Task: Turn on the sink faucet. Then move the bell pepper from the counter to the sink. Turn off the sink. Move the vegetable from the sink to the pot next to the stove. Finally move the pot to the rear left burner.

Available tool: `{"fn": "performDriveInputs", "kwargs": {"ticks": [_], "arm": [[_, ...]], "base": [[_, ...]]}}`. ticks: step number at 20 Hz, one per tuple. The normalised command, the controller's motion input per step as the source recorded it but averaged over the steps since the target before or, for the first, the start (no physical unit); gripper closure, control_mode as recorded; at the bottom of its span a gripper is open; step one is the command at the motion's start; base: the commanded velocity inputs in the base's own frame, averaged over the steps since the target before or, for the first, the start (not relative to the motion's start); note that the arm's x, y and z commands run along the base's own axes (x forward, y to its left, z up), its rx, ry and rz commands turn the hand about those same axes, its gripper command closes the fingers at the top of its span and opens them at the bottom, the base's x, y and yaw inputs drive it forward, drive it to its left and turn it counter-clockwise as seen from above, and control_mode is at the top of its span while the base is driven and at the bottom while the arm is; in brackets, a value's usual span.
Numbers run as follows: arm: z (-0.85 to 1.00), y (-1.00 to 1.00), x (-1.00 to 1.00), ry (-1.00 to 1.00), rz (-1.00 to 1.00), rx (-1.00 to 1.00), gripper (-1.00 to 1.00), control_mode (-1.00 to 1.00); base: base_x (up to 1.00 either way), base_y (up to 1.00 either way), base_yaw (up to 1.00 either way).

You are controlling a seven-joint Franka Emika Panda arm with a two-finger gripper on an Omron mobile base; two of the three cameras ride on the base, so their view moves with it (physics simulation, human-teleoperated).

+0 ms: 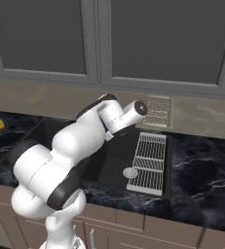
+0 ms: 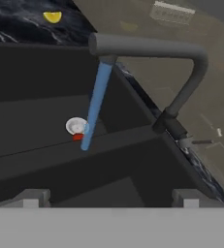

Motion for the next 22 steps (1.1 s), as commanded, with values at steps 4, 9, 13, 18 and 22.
{"fn": "performDriveInputs", "kwargs": {"ticks": [4,9,13,18,22], "arm": [[-0.08,0.00,0.39,0.00,0.00,0.05,-1.00,-1.00],[-0.12,0.01,0.35,0.00,0.00,0.00,-1.00,-1.00],[-0.15,0.04,0.33,0.00,0.00,0.00,-1.00,-1.00],[-0.16,0.13,0.32,0.00,0.00,0.00,-1.00,-1.00],[-0.17,0.17,0.31,-0.01,0.00,0.00,-1.00,-1.00]], "base": [[0.00,0.00,0.00],[0.00,0.00,0.00],[0.00,0.00,0.00],[0.00,0.00,0.00],[0.00,0.00,0.00]]}}
